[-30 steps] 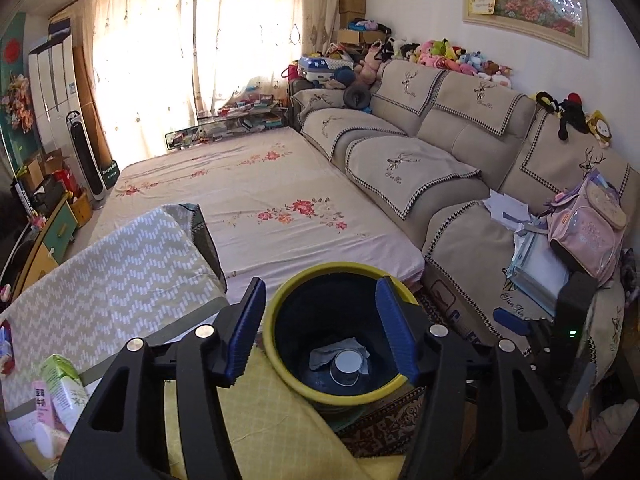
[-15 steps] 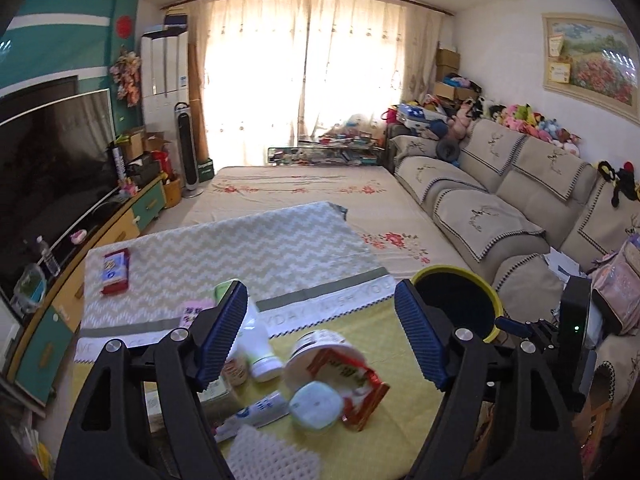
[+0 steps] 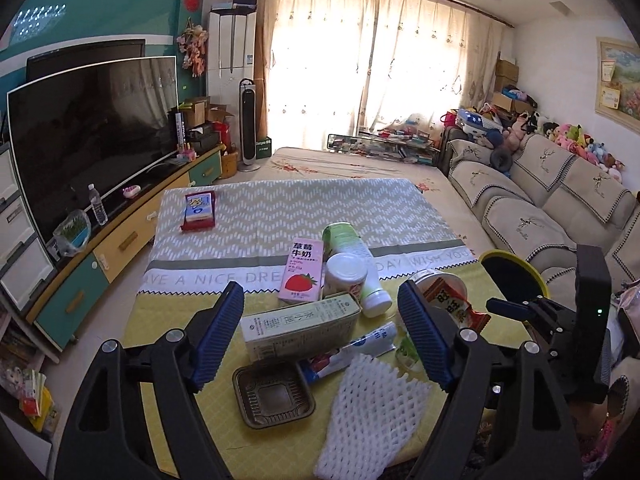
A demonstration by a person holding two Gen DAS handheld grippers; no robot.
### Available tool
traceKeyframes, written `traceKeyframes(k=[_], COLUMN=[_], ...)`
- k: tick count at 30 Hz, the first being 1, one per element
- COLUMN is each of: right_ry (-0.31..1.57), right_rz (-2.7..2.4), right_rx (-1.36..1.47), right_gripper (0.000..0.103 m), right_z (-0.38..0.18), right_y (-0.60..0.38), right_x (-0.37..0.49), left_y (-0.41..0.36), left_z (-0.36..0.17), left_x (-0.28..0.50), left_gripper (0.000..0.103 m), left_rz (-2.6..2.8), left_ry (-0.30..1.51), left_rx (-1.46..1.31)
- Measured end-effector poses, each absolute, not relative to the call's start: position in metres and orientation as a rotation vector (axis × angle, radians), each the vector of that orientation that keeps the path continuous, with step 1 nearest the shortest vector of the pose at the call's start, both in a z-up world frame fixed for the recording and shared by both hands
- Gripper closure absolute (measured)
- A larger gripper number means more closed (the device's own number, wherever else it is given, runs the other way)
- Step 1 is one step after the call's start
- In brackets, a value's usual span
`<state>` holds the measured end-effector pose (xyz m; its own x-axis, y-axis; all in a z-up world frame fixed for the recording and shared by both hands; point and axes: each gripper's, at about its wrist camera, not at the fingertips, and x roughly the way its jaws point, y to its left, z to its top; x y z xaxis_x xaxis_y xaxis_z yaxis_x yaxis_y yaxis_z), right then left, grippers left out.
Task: Collect trash
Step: 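Grasp the green plastic cup with the right gripper, then carry the green cup over the yellow bin and open the right gripper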
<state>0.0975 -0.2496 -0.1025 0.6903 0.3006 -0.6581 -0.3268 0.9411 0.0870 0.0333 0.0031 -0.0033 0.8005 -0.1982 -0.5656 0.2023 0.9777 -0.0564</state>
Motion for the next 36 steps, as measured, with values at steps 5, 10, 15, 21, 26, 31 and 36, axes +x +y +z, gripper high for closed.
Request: traceKeyframes(k=[5,10,15,21,26,31,36], right_ry=[0.734,0.695,0.748,0.799,0.811,0.784,0.701], right_rz=[0.32,0.359,0.375,0.382,0.399,0.445,0.45], right_rx=[-0.084,-0.083,-0.113,-0.091,-0.052,-0.016,0.006], right_gripper=[0.024,0.029,0.03,0.034,0.054,0.054,0.054], right_z=[-0.113,-0.101,-0.113,-0.129,-0.133,-0.122,-0.095], right_y=[-0.233,-0.236,-0.228,-0.224,-0.228,-0.229,-0.238], right_x=[0.108,0.099,0.108,0.119,0.123,0.116,0.101], left_y=[0.004,0.0,-0.002,-0.002,-0.001,-0.005,-0.01], left_z=[-0.007,-0.005,-0.01,-0.013,-0.016,-0.019,-0.022], left_x=[0.036,0.041,0.043,0.045,0.047,0.05,0.051], left_gripper=[0.025,0.024,0.024,0.024,0.024,0.024,0.024], left_rz=[-0.216,-0.214,-0.218,-0.213,-0.212,-0.216,-0.221], left_ry=[0.616,0.623,0.632,0.639,0.644,0.65,0.653], left_rx=[0.001,0.0,-0.004,0.001,0.004,0.009,0.021])
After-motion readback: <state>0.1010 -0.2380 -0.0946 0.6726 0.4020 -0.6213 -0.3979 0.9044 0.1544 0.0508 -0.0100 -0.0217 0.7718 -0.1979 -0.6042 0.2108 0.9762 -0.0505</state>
